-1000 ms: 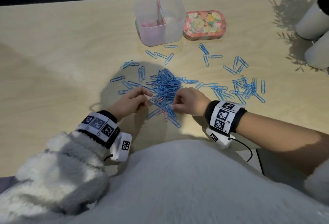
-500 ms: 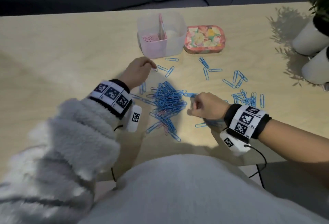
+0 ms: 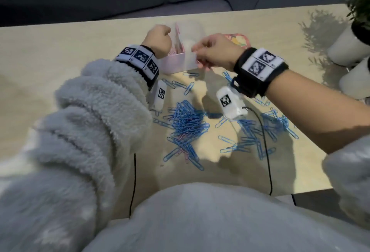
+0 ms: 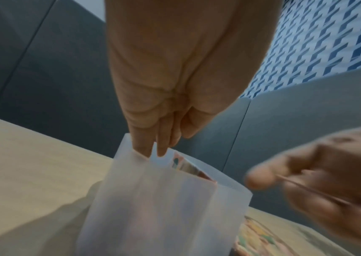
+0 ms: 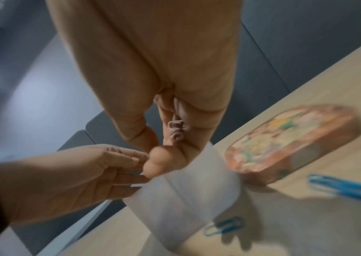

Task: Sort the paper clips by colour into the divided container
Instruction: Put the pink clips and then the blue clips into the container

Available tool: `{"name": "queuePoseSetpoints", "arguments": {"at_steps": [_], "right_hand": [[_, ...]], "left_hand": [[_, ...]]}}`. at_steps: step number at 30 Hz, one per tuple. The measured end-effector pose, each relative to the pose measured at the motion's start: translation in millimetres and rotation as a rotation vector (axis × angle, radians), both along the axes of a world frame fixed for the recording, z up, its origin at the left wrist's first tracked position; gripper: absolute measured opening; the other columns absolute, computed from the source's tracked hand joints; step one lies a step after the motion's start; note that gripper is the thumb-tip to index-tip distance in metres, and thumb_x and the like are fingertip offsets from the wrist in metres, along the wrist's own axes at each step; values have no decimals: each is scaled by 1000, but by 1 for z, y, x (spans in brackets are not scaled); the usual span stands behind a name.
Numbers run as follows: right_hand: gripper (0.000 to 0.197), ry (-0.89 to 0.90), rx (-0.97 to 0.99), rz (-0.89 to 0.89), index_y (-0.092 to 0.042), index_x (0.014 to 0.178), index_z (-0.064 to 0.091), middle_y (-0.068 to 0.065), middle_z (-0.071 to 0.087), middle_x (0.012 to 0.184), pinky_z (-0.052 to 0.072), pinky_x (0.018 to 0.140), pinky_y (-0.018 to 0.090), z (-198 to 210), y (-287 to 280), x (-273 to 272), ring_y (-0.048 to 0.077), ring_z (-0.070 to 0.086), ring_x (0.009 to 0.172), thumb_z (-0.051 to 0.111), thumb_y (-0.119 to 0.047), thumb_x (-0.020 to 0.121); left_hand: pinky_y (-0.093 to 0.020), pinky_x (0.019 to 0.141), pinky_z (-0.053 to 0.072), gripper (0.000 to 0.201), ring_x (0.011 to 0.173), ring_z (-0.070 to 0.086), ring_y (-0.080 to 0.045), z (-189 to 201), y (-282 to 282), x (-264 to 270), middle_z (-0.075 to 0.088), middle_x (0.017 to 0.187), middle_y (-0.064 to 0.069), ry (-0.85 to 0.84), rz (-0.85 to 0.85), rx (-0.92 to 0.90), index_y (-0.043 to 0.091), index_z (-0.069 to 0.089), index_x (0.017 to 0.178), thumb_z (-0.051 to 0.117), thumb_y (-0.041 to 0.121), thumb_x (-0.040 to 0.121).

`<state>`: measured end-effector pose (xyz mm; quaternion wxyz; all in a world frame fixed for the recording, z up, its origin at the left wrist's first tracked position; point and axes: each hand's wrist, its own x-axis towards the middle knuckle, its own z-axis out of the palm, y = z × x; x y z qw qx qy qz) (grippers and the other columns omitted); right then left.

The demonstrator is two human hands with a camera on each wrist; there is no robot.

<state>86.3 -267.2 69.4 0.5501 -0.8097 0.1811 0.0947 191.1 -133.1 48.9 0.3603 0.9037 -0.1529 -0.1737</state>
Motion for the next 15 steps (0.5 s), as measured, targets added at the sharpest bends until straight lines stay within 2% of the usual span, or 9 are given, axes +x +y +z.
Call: {"name": "queuePoseSetpoints", "arguments": {"at_steps": [2, 5, 7, 8, 9, 11, 13, 15], "right_hand": [[19, 3, 79, -31, -4, 74, 53, 5, 52, 49, 37, 32, 15, 5, 15, 27, 6, 49, 31, 45, 2, 89], [28, 42, 262, -150, -5, 68, 49, 12, 46, 59, 46, 43, 23, 6, 34, 63, 18, 46, 42, 33, 3, 89], [26, 73, 267, -174, -7, 67, 46, 11, 47, 65, 49, 54, 29, 5, 41, 76, 19, 43, 51, 32, 1, 88], [27, 90, 220, -130, -12, 67, 43, 7, 45, 69, 47, 58, 30, 4, 44, 78, 16, 43, 56, 33, -2, 90], [29, 101, 158, -62, -17, 66, 37, 1, 40, 72, 45, 62, 25, 4, 45, 79, 11, 41, 60, 33, -5, 93], [30, 47, 63, -17, -20, 67, 35, -4, 34, 71, 38, 60, 19, 6, 44, 75, 5, 36, 62, 31, -10, 95], [23, -102, 86, -50, -15, 74, 45, -2, 41, 69, 38, 54, 19, 6, 40, 60, 8, 42, 58, 34, -8, 92], [18, -239, 100, -31, -10, 75, 54, 1, 50, 67, 41, 46, 19, 2, 37, 29, 9, 51, 50, 40, -7, 86]], "left_hand": [[-24, 106, 32, 42, 129, 45, -26, 5, 12, -6, 52, 135, -16, -49, -6, -81, 0, 51, 127, 31, -2, 90], [-18, 101, 35, 42, 122, 50, -21, 7, 41, -23, 58, 128, -12, -146, 35, -175, 5, 59, 119, 33, -2, 88], [-21, 96, 39, 42, 113, 54, -23, 4, 62, -39, 62, 119, -13, -248, 32, -190, 6, 64, 111, 35, -5, 82], [-22, 94, 40, 42, 109, 55, -22, 1, 71, -48, 63, 116, -13, -272, 35, -183, 6, 65, 108, 36, -6, 81], [-23, 91, 42, 40, 105, 56, -20, -2, 79, -59, 64, 113, -11, -260, 38, -169, 7, 66, 107, 38, -5, 82], [-19, 79, 44, 30, 97, 56, -13, -9, 92, -82, 63, 106, -5, -165, 9, -113, 8, 66, 104, 44, -1, 86], [-9, 68, 41, 20, 89, 55, -11, -19, 104, -105, 63, 98, -1, -49, -92, -48, 9, 67, 98, 50, 3, 88], [-8, 65, 40, 11, 82, 56, -12, -28, 114, -128, 62, 88, 2, 14, -218, 31, 13, 66, 89, 57, 7, 86]]}}
